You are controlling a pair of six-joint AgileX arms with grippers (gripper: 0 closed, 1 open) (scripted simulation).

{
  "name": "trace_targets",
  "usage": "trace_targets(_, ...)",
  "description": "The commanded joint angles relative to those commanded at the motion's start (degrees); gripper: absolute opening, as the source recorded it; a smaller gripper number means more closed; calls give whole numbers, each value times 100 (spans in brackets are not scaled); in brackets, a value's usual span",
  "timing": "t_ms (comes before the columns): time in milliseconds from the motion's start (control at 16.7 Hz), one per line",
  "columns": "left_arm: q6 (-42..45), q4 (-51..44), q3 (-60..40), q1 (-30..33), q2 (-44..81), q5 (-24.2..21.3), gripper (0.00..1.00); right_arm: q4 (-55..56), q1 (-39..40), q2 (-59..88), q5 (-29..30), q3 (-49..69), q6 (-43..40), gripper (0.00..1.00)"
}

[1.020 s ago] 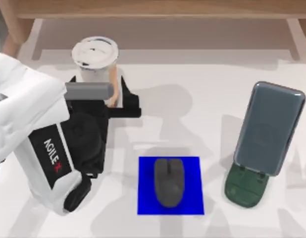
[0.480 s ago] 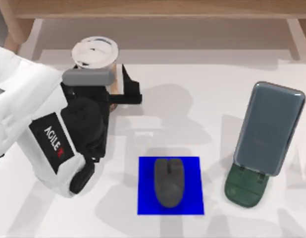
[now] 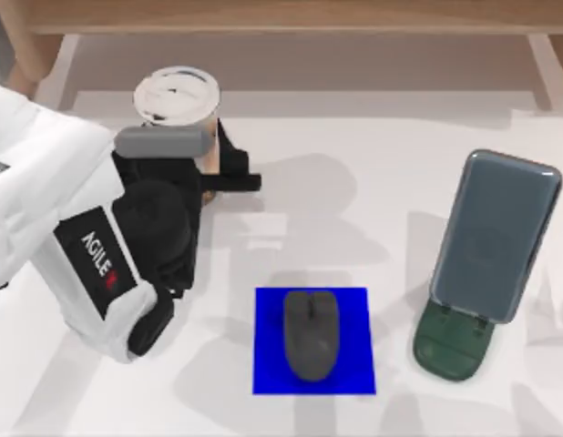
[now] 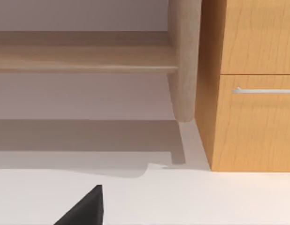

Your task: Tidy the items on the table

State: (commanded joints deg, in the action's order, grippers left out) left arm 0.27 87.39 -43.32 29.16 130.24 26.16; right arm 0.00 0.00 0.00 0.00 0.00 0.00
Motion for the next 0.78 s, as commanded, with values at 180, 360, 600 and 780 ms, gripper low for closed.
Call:
trace_targets(180, 0, 0, 0, 0, 0, 0, 32, 0, 0, 0, 0, 0, 0, 100)
trace_targets(360, 0, 0, 0, 0, 0, 0, 10, 0, 0, 0, 0, 0, 0, 100)
trace_targets(600, 0, 0, 0, 0, 0, 0, 0, 0, 0, 0, 0, 0, 0, 100)
trace_targets(780, 0, 0, 0, 0, 0, 0, 0, 0, 0, 0, 0, 0, 0, 100)
